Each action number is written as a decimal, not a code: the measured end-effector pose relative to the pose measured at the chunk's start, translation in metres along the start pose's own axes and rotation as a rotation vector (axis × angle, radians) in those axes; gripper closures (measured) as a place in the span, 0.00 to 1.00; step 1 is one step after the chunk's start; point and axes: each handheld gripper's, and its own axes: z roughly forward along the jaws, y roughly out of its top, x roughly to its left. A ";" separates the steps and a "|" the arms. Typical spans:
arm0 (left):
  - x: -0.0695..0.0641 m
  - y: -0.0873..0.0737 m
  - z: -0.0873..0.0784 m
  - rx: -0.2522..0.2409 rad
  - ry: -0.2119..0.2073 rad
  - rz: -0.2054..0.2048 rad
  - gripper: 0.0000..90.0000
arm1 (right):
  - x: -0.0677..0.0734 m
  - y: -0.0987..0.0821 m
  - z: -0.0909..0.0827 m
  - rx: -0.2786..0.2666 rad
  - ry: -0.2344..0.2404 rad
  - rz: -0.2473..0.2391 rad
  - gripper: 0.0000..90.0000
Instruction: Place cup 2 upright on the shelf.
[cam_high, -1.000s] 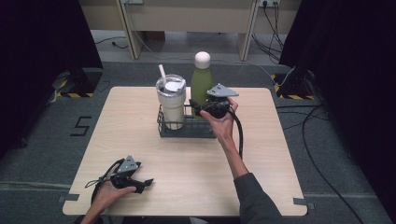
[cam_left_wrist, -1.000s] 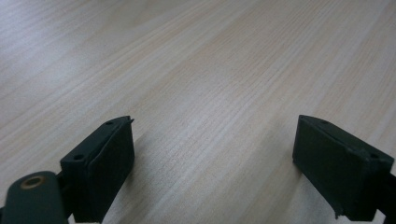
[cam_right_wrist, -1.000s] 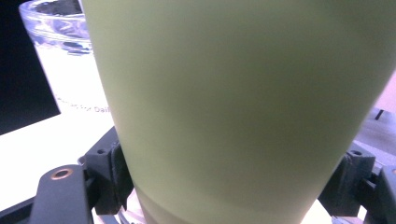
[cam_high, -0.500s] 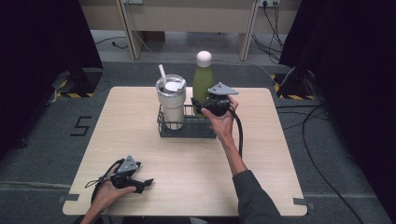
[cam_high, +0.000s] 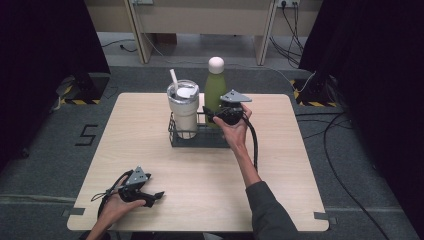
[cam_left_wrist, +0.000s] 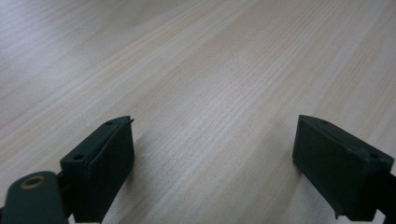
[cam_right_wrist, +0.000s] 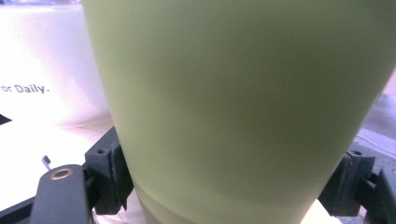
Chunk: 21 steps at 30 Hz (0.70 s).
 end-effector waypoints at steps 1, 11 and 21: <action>0.000 0.000 0.000 0.000 0.000 0.000 0.13 | 0.000 -0.001 0.001 0.002 0.006 0.009 0.23; 0.000 0.000 0.000 -0.002 0.000 -0.001 0.13 | -0.004 -0.015 0.007 0.021 -0.008 0.014 0.23; 0.000 0.000 0.000 -0.003 0.001 0.000 0.13 | -0.008 -0.028 0.009 0.026 -0.014 0.023 0.23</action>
